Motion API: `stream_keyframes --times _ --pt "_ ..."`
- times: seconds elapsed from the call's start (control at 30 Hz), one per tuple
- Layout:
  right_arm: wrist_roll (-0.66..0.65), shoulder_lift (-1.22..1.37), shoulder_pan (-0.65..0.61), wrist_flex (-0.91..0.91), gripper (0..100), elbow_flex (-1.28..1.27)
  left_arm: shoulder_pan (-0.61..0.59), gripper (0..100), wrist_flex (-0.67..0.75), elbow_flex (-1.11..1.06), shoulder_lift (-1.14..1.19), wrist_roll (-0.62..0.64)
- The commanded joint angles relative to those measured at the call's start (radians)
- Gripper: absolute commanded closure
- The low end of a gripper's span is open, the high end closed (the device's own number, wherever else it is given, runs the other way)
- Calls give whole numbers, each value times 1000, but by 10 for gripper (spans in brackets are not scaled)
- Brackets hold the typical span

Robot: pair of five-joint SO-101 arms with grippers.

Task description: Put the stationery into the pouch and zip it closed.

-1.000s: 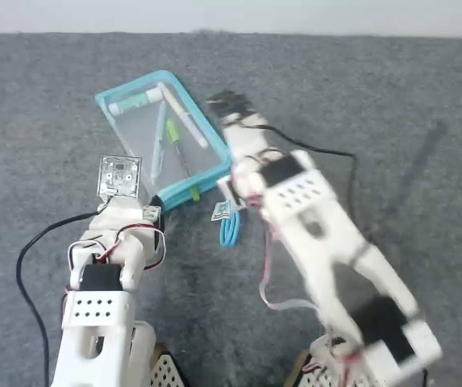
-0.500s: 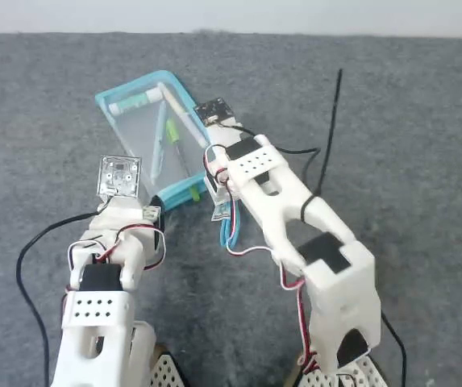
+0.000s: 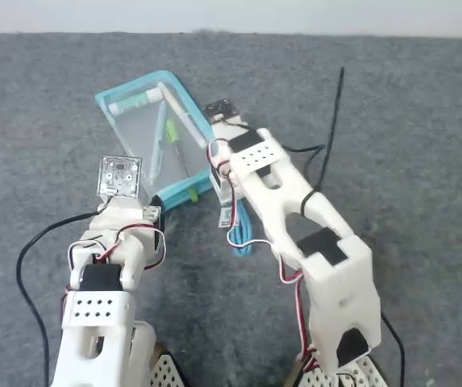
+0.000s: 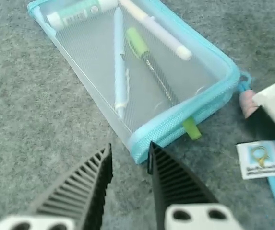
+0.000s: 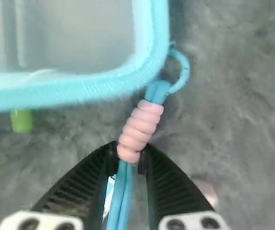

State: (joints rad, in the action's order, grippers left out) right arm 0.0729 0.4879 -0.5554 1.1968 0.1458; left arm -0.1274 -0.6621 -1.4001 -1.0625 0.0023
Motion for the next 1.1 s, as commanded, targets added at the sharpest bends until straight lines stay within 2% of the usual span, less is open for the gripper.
stream_keyframes --times 0.0,0.17,0.27,0.37,0.53,0.63,0.73,1.07 --pt "8 -217 41 71 993 43 -6 878 31 39 3 -12" --pt "-48 -390 96 163 993 43 -6 876 31 47 3 -14" --pt "-60 -456 94 200 993 41 -6 875 31 48 3 -60" --pt "-71 -507 88 226 993 41 -8 834 28 54 2 -83" --pt "-72 -611 97 242 993 43 -117 758 23 105 8 -83" --pt "-74 -656 88 268 993 43 -163 754 23 117 9 -92" --pt "-78 -690 96 277 993 43 -161 754 23 113 9 -144" --pt "-124 -805 88 378 993 41 -160 753 41 111 11 -146"
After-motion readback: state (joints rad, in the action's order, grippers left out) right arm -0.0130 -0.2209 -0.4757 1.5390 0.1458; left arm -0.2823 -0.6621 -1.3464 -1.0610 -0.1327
